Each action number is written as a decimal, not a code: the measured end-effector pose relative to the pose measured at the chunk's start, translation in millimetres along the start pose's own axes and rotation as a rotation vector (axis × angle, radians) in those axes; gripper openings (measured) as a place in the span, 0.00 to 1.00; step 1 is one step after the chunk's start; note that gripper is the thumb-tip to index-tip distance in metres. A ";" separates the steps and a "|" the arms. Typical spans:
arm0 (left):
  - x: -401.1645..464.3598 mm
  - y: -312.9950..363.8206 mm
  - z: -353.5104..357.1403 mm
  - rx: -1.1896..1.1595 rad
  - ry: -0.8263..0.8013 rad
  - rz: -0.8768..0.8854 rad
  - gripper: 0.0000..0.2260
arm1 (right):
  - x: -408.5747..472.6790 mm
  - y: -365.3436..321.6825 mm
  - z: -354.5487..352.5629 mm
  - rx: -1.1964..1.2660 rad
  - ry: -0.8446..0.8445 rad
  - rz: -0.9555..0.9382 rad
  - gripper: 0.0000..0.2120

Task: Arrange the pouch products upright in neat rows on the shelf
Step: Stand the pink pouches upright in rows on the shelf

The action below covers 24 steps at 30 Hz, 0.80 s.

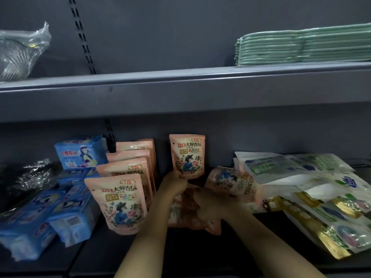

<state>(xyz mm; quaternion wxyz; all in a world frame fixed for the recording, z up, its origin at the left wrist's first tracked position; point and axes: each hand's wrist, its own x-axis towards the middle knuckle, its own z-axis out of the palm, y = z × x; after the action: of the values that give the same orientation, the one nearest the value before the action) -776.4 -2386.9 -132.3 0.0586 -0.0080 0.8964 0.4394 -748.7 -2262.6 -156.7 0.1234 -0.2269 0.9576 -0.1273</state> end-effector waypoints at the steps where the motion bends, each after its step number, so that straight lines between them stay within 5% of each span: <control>1: -1.7 0.8 -0.3 0.014 -0.003 0.002 0.15 | -1.1 -0.7 -0.9 -0.016 0.025 -0.020 0.19; 10: -15.3 8.9 -9.4 0.025 -0.087 0.140 0.16 | -14.9 -3.0 -37.8 -0.318 0.365 -0.001 0.12; 15: -17.4 18.2 -29.0 0.104 -0.262 0.294 0.25 | -17.3 1.3 -67.0 -0.283 0.360 0.013 0.12; 18: -16.8 24.3 -30.8 0.521 -0.088 0.451 0.27 | -20.7 0.9 -83.8 -0.217 0.349 -0.071 0.12; 22: -20.0 23.6 -27.7 0.461 0.093 0.490 0.14 | -22.8 -2.8 -99.2 -0.232 0.415 -0.093 0.12; 24: -20.4 19.8 -25.6 0.421 0.179 0.480 0.13 | -23.6 0.7 -103.4 -0.260 0.622 -0.066 0.17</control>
<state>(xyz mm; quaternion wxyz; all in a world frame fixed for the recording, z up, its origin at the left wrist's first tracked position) -759.9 -2395.8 -99.0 -0.1251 0.1770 0.9454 0.2432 -759.0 -2231.6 -55.8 -0.2086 -0.2220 0.9498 -0.0711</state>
